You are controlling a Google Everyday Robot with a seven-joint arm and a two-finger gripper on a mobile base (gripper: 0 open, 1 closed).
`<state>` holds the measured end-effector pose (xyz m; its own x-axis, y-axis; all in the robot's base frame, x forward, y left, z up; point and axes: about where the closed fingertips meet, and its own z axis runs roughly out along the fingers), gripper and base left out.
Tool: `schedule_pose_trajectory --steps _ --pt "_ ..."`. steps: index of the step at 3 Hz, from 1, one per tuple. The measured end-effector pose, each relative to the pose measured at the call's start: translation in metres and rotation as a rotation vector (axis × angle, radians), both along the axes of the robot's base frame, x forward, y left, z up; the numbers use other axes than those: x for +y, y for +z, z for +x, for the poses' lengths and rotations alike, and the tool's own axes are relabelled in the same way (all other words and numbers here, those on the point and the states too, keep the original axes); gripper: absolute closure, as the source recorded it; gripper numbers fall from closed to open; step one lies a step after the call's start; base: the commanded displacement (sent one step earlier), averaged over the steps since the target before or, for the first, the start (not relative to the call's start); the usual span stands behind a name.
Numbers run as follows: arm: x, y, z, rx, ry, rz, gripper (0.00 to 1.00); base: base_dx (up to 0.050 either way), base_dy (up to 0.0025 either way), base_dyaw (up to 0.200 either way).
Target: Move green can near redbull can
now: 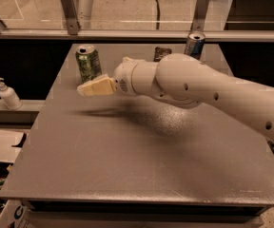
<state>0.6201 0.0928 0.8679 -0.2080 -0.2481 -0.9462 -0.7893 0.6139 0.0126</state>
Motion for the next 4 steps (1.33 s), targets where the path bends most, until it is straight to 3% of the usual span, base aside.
schedule_pose_trajectory --steps 3,4 --pt "0.063 0.002 0.038 -0.019 0.032 0.105 0.01 0.000 0.00000 0.000" --pt "0.076 -0.005 0.042 -0.011 0.045 0.127 0.18 0.000 0.00000 0.000"
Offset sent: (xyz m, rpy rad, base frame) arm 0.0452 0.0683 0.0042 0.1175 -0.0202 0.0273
